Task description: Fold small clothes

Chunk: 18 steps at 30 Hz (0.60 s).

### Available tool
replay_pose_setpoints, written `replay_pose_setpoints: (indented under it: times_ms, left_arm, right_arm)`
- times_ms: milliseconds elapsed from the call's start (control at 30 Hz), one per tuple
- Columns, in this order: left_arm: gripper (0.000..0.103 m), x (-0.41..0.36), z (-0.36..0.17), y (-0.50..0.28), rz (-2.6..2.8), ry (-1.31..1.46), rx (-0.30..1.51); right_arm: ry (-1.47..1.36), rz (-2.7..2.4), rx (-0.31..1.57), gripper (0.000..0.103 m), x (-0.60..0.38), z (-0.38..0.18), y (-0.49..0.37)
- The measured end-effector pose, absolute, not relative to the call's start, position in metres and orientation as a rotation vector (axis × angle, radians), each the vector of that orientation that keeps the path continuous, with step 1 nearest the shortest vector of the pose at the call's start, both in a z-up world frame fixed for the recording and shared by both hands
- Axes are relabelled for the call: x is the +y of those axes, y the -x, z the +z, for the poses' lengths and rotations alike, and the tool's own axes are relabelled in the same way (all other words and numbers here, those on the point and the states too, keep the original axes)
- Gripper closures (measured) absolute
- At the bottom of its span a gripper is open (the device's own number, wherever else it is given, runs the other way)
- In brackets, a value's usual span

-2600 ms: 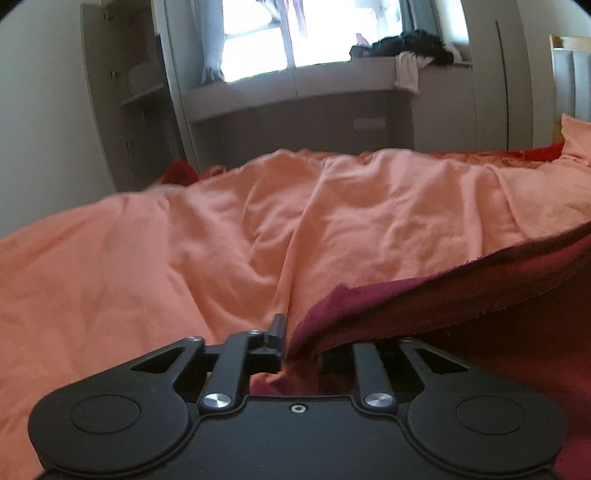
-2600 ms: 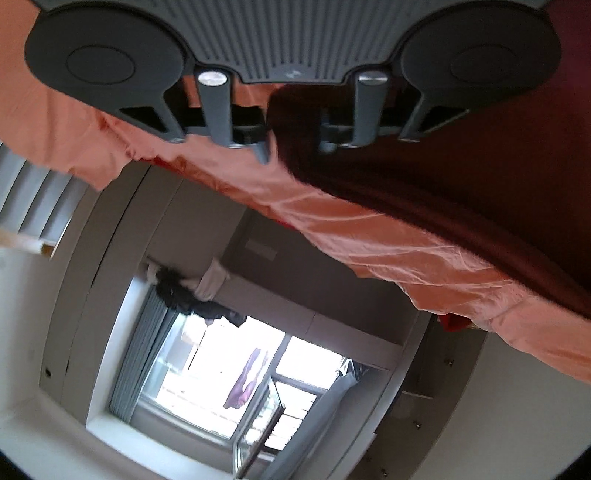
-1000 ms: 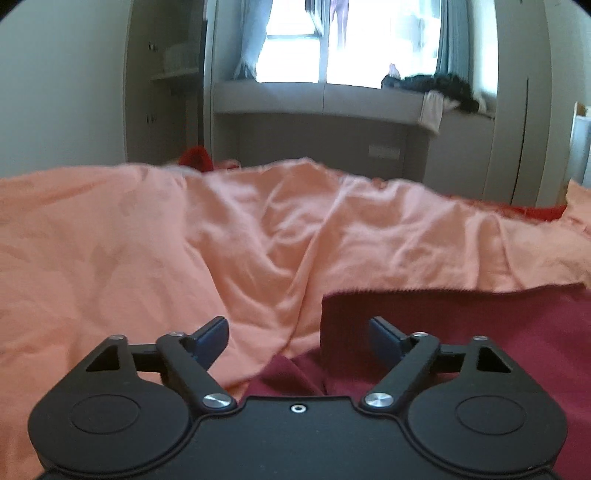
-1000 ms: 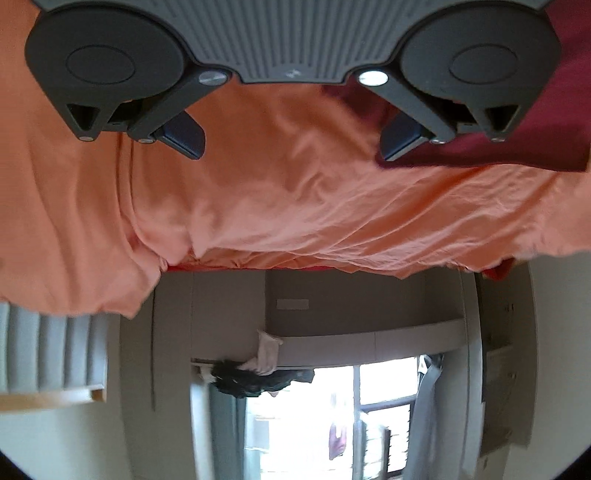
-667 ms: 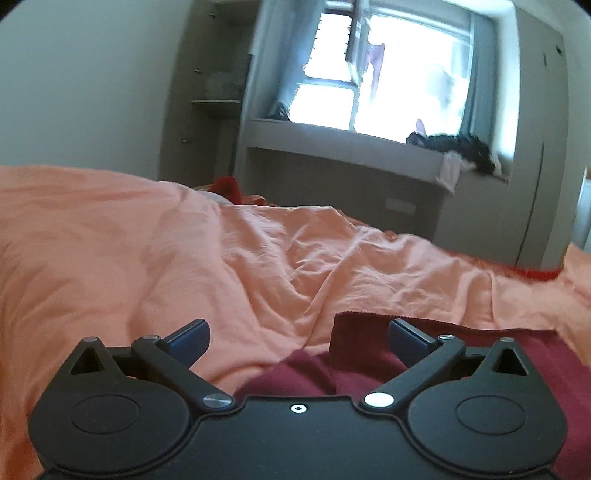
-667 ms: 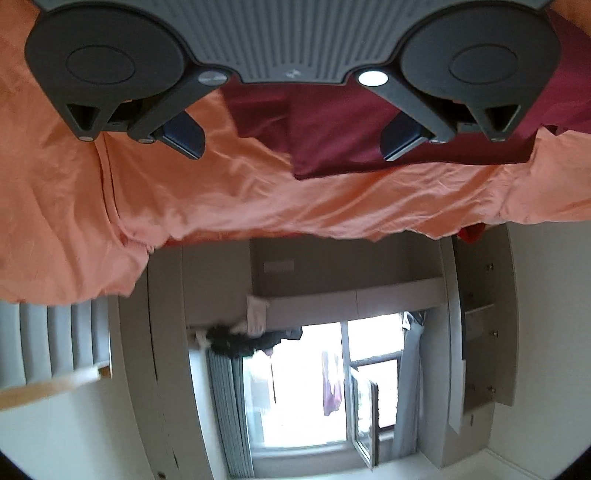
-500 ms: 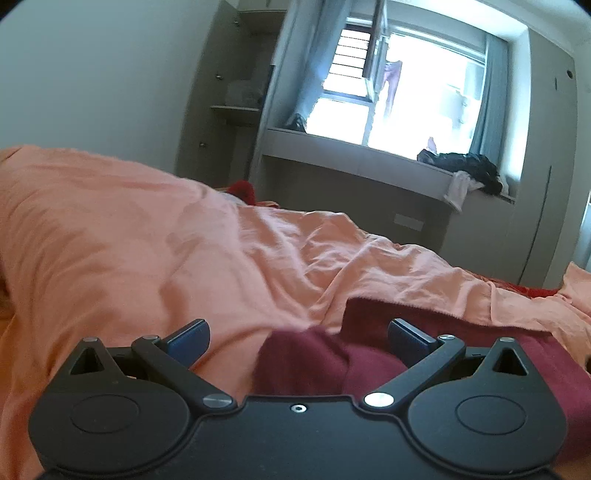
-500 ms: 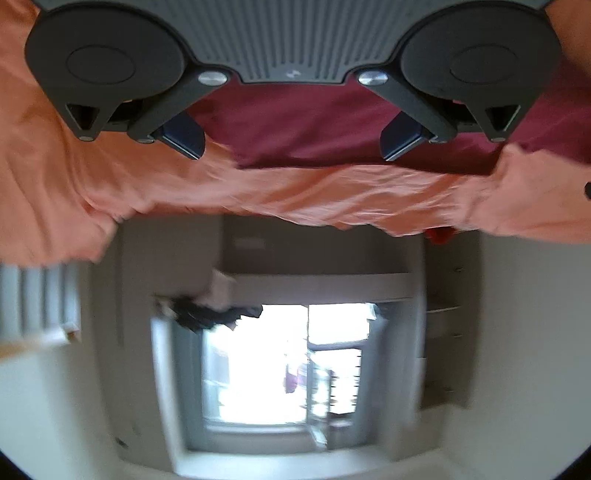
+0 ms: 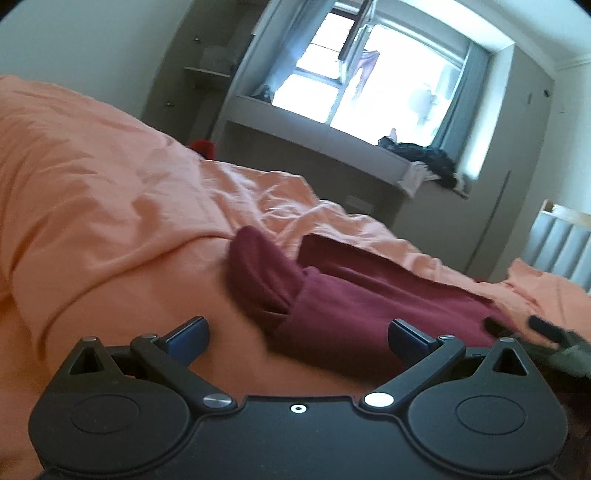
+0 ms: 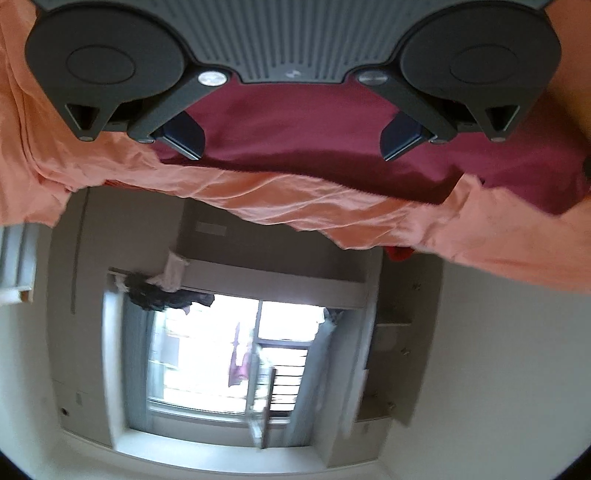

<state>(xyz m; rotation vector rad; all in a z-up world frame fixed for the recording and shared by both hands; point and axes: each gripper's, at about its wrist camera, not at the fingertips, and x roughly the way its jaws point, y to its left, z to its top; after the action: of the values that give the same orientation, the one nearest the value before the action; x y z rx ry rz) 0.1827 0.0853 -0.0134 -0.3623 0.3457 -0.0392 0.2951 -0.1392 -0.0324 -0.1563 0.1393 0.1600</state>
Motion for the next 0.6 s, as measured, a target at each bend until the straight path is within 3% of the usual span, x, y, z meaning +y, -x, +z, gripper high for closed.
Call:
replay_pose_setpoints:
  times_ms: [200, 600]
  left_arm:
    - [0.001, 0.076, -0.016, -0.187, -0.075, 0.370, 0.351]
    - [0.001, 0.073, -0.020, -0.183, -0.095, 0.371, 0.352]
  right_arm:
    - [0.272, 0.200, 0.110, 0.000, -0.119, -0.055, -0.281]
    - [0.241, 0.216, 0.098, 0.000, -0.123, -0.060, -0.280]
